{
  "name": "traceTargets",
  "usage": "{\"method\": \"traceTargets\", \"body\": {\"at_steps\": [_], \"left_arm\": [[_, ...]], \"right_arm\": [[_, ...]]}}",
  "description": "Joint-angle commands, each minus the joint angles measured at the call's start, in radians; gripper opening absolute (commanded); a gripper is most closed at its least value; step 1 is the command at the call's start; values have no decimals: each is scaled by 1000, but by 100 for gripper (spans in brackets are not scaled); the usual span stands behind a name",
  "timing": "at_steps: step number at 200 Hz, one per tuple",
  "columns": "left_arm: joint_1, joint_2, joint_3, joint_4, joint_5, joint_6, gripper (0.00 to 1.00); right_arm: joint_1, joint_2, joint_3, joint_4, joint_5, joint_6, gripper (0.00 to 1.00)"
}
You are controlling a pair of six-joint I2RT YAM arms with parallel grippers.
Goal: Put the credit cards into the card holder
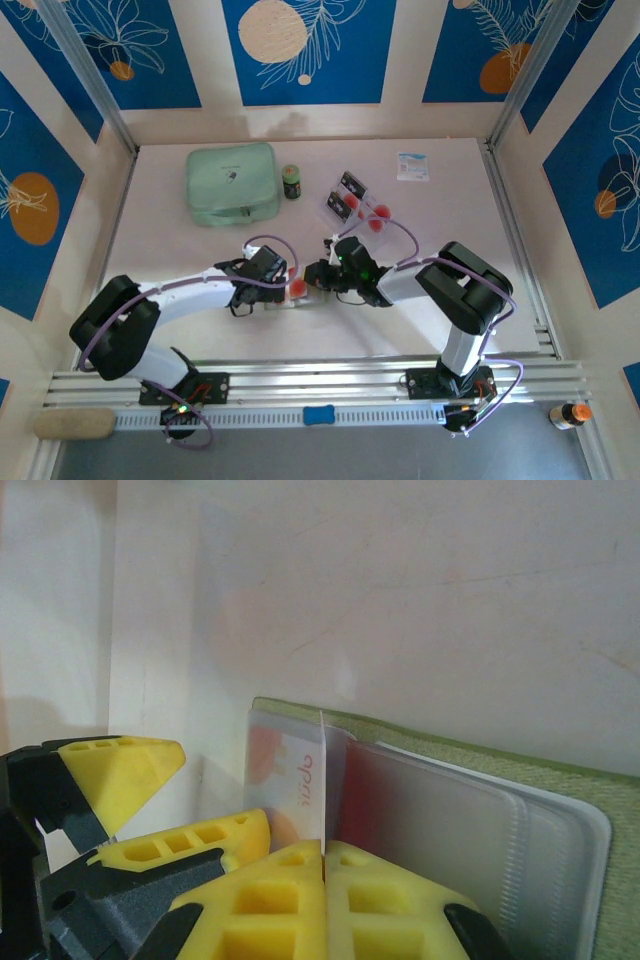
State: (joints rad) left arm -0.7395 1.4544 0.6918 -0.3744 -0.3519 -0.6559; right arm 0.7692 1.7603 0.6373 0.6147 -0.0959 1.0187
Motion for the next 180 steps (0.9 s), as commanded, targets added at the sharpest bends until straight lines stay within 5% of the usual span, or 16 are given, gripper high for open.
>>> {"method": "traceTargets", "body": {"at_steps": [1,180], "left_arm": [[9,-8,-18,-25,-12,-6,100],[17,-71,-26,-68,-64,-24,100]], "right_arm": [[28,28,-6,-13,-3,11,0],[56,-14,-55,-37,128,76,0]]}}
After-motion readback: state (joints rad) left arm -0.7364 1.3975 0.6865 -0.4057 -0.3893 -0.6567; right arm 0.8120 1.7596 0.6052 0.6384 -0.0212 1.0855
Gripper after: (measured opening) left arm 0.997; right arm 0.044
